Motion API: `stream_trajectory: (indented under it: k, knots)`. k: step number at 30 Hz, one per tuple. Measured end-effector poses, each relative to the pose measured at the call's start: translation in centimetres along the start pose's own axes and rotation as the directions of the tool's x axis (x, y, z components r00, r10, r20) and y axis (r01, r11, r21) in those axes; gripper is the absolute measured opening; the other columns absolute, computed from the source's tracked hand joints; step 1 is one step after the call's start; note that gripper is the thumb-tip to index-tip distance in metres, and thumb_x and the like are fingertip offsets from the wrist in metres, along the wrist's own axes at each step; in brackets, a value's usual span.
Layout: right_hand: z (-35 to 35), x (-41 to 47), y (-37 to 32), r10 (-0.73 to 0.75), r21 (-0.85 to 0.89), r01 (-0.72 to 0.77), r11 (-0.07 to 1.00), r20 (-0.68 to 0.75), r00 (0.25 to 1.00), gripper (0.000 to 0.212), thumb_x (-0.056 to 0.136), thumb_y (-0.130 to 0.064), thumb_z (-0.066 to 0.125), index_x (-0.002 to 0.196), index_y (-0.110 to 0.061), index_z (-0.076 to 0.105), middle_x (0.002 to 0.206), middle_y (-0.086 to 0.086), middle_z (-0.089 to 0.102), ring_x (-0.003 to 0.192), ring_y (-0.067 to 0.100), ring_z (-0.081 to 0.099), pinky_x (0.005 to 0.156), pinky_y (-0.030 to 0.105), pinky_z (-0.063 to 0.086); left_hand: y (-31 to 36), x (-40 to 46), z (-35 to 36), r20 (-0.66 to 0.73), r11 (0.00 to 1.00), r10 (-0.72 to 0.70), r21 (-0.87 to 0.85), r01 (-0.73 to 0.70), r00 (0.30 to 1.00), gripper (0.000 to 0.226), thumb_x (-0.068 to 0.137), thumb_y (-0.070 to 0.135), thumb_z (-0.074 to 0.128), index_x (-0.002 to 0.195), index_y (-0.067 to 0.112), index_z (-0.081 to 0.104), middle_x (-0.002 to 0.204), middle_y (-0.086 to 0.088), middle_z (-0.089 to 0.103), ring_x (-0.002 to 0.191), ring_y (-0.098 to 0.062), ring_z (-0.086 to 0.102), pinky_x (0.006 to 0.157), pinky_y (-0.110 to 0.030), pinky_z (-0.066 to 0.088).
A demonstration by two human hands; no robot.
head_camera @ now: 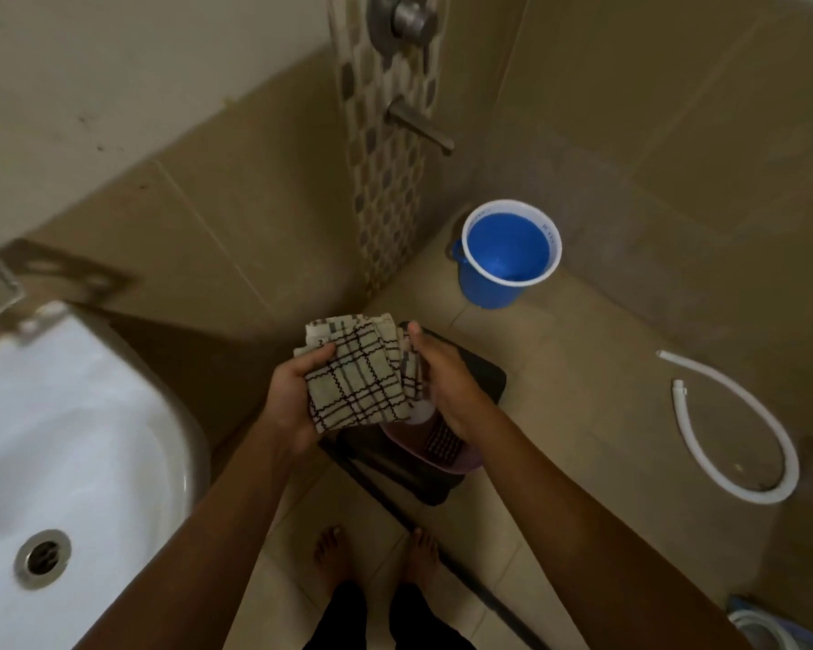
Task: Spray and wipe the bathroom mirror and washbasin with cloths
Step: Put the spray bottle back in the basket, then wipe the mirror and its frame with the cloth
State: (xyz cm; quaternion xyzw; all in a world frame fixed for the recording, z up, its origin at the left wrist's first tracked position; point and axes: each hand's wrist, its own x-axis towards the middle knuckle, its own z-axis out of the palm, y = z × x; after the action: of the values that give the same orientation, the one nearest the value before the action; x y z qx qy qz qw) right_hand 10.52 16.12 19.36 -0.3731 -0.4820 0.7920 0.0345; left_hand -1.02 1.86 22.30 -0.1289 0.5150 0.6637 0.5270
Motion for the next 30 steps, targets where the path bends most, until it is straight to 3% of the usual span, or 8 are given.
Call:
stream_trajectory:
  k: [4,7,9,12,17,20,25,30]
  knots:
    - [1.5,-2.7,-0.8,0.047,0.284,-0.131,0.95,0.282,0.958,0.064,0.09,-0.053,0.05,0.14,-0.012,0.053,0.132,0.012,0.065,0.12,0.026,0.063,0.094,0.04,0.056,0.7,-2.0,1.6,0.063,0.999,-0.009,0.047,0.006,0.998,0.036,0.099,0.025,0.041,0.118,0.006,0.065,0.115,-0.018,0.071,0.101,-0.033,0.07,0.092,-0.048,0.051]
    - [2.5,-3.7,-1.3,0.067,0.254,-0.151,0.955,0.31,0.948,0.065,0.083,-0.037,0.07,0.14,-0.011,0.053,0.134,0.016,0.062,0.119,0.029,0.063,0.091,0.042,0.057,1.7,-3.4,1.8,0.07,0.997,-0.022,0.082,0.016,0.997,0.041,0.094,0.026,0.046,0.125,0.005,0.062,0.124,-0.02,0.067,0.114,-0.037,0.064,0.104,-0.052,0.044]
    - [3.2,-3.8,-1.2,0.086,0.195,-0.149,0.969,0.3,0.95,0.058,0.083,-0.024,0.073,0.137,-0.013,0.057,0.132,0.016,0.064,0.119,0.031,0.063,0.094,0.047,0.055,2.3,-4.7,1.4,0.065,0.989,0.003,0.15,-0.013,0.998,0.043,0.091,0.025,0.051,0.127,0.005,0.062,0.125,-0.02,0.067,0.118,-0.037,0.062,0.106,-0.052,0.043]
    - [5.3,-4.2,-1.5,0.064,0.192,-0.13,0.973,0.315,0.947,0.047,0.088,-0.015,0.071,0.133,-0.011,0.06,0.132,0.018,0.063,0.123,0.036,0.06,0.105,0.056,0.045,3.4,-7.2,0.8,0.049,0.93,0.214,0.296,-0.219,0.976,0.029,0.094,0.016,0.055,0.119,0.006,0.066,0.114,-0.016,0.072,0.108,-0.034,0.068,0.096,-0.047,0.052]
    - [11.8,-6.3,-3.7,-0.013,0.176,-0.062,0.983,0.397,0.918,0.04,0.095,-0.005,0.059,0.135,-0.006,0.057,0.132,0.018,0.063,0.123,0.033,0.06,0.101,0.046,0.051,6.0,-12.9,-2.3,-0.046,0.769,0.551,0.416,-0.485,0.833,0.023,0.089,0.011,0.067,0.111,0.008,0.071,0.104,-0.01,0.076,0.1,-0.029,0.072,0.092,-0.044,0.055]
    - [16.6,-7.6,-4.5,-0.04,0.143,-0.03,0.989,0.464,0.885,0.042,0.091,-0.005,0.062,0.133,-0.009,0.058,0.128,0.017,0.066,0.119,0.032,0.063,0.098,0.046,0.053,7.4,-16.7,-5.1,-0.094,0.739,0.634,0.366,-0.566,0.767,0.032,0.082,0.013,0.073,0.113,0.006,0.07,0.107,-0.013,0.075,0.102,-0.032,0.071,0.093,-0.047,0.055]
    - [25.0,-10.7,-5.5,-0.066,0.058,0.04,0.998,0.59,0.805,0.043,0.09,0.0,0.062,0.133,-0.006,0.056,0.126,0.018,0.066,0.115,0.032,0.065,0.088,0.04,0.058,8.9,-23.0,-10.4,-0.107,0.793,0.609,0.124,-0.597,0.786,0.038,0.087,0.017,0.063,0.123,0.005,0.064,0.119,-0.019,0.069,0.11,-0.036,0.067,0.091,-0.048,0.055]
    - [32.8,-14.9,-5.0,-0.055,0.004,0.08,0.997,0.765,0.642,0.045,0.092,-0.007,0.064,0.135,-0.006,0.056,0.134,0.021,0.06,0.125,0.038,0.057,0.102,0.05,0.05,10.5,-30.8,-16.4,-0.134,0.779,0.627,0.082,-0.622,0.767,0.039,0.084,0.017,0.062,0.12,0.005,0.066,0.118,-0.02,0.07,0.106,-0.036,0.069,0.077,-0.044,0.059]
